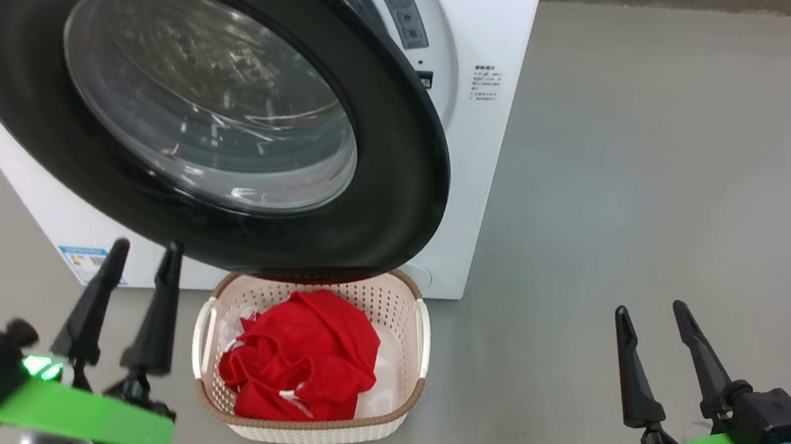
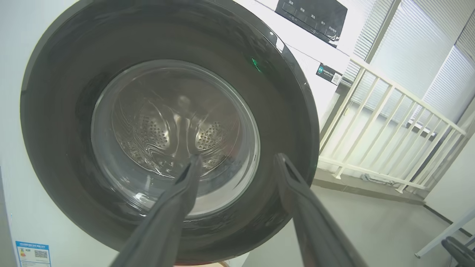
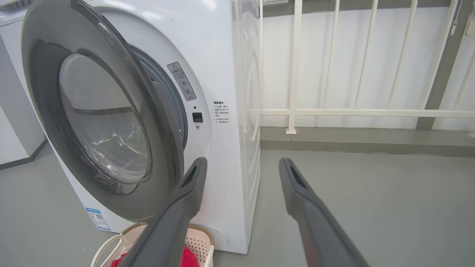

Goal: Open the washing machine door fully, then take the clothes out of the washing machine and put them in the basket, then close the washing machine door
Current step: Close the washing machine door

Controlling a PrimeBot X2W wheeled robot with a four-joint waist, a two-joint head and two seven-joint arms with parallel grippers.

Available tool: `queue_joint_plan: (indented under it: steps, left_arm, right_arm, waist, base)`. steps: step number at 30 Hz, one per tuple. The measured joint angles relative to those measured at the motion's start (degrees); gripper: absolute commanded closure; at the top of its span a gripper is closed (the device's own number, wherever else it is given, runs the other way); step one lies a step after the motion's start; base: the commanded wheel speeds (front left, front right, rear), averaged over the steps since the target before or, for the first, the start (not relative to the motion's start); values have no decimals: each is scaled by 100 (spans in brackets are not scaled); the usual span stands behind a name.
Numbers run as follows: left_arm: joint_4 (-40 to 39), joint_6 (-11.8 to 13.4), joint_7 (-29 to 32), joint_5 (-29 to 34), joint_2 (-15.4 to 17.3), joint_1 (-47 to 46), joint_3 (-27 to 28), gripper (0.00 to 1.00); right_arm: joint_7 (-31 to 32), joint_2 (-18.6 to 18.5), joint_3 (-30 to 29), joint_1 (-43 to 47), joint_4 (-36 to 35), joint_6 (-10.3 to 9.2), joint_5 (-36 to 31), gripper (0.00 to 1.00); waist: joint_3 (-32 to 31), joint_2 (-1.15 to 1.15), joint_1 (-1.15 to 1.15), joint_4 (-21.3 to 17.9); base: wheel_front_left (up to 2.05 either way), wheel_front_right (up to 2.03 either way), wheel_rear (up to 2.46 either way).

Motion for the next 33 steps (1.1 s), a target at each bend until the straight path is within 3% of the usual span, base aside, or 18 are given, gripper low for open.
queue_joint_plan:
  steps: [11,24,33]
  left_arm:
    - [-489,366,-25,1736,-316,772,-2,0]
    - [-348,419,-24,2219,-656,1189,336,0]
    - [-296,280,-24,2307,-786,1262,490,0]
  right_arm:
    - [0,8,-152,330,-140,0,16,0]
    - [0,9,-152,449,-189,0,62,0]
    - [0,9,-71,455,-215,-1,58,0]
  waist:
    - [-186,0,0,-69]
    - [-282,0,0,-141]
    - [-295,0,0,-127]
  base:
    - [0,0,0]
    - [0,0,0]
    - [0,0,0]
